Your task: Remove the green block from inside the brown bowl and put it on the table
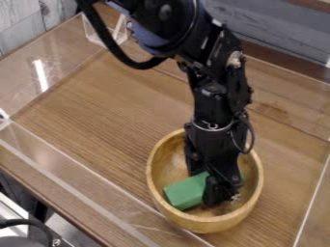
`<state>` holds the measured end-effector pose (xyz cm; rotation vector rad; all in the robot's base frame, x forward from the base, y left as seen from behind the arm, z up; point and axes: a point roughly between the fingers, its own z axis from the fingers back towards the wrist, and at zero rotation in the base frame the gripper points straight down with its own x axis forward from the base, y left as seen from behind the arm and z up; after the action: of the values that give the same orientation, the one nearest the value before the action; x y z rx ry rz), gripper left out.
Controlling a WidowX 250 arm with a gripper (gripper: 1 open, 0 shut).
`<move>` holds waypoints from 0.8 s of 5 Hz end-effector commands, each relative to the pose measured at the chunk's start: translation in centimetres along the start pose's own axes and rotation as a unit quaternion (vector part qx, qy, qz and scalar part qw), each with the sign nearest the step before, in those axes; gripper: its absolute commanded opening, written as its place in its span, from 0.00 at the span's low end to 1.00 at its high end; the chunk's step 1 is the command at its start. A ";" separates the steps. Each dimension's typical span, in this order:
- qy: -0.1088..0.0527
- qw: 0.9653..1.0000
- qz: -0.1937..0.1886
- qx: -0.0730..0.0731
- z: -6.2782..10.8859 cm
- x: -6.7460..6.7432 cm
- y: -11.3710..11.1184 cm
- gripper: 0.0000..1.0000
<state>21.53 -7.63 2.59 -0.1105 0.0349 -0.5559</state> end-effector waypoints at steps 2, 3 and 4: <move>-0.004 1.000 0.007 -0.004 1.0 -0.3 -0.6 0.00; -0.004 1.000 0.011 -0.006 1.2 -0.4 -0.7 0.00; -0.003 1.000 0.015 -0.009 1.3 -0.6 -0.7 0.00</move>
<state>20.88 -7.65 3.16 -0.1220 0.0506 -0.5348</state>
